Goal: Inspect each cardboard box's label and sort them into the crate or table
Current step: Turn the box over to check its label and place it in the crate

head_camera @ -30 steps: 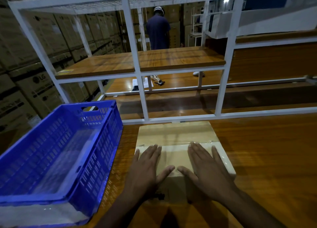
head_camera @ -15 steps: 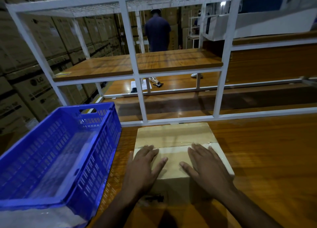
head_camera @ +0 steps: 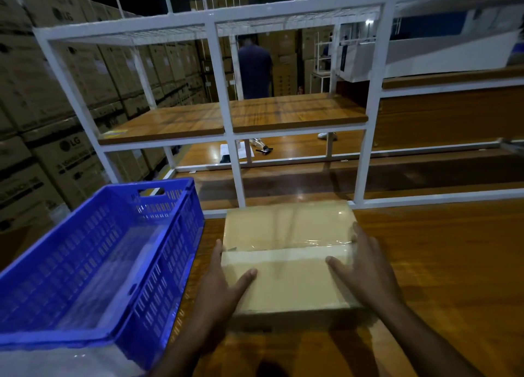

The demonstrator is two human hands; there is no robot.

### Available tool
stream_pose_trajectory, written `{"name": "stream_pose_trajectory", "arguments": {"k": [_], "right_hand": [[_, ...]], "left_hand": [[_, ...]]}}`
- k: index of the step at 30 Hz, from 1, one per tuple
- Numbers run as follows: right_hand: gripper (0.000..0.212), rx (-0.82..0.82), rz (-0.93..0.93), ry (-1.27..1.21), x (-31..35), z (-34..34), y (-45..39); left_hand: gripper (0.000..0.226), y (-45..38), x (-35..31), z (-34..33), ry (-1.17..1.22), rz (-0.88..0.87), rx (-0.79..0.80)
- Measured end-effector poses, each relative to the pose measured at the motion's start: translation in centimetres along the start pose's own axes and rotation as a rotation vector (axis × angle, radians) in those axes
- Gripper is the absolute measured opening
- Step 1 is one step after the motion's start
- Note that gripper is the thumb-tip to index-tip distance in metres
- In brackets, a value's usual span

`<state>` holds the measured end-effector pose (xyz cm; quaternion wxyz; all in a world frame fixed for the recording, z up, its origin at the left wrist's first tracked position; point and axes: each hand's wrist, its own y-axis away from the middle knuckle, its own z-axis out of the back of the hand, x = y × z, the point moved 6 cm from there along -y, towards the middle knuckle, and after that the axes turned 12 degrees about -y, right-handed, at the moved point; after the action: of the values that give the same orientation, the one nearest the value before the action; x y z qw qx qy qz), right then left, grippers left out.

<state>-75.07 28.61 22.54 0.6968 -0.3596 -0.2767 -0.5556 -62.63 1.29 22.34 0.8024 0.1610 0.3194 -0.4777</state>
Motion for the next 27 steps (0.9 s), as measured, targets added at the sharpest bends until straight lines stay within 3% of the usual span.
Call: {"name": "stream_pose_trajectory", "arguments": {"k": [6,11,18,22,25,27], "right_hand": [[0.126,-0.094,0.060,-0.217,0.4,2.0,1.6],[0.133,-0.066,-0.025,-0.199,-1.7,0.8,3.2],[0.138,-0.115,0.017,-0.216,-1.9,0.9,3.7],[0.137,-0.134,0.265,-0.066,1.2,2.1,3.0],[0.113,-0.029,0.449,0.156,2.7,1.2,2.6],[0.098,-0.048,0.503,0.210,2.8,0.8,2.6]], "left_hand": [[0.121,1.9,0.6,1.6,0.166,-0.090,-0.257],[0.127,2.2,2.9,0.4,0.037,-0.040,-0.247],[0.137,2.5,1.3,0.8,-0.032,-0.162,-0.331],[0.122,2.4,-1.8,2.3,-0.201,-0.396,-0.448],[0.088,1.8,-2.7,2.0,-0.337,-0.544,-0.418],[0.076,1.6,-2.7,1.8,-0.345,-0.557,-0.397]]}}
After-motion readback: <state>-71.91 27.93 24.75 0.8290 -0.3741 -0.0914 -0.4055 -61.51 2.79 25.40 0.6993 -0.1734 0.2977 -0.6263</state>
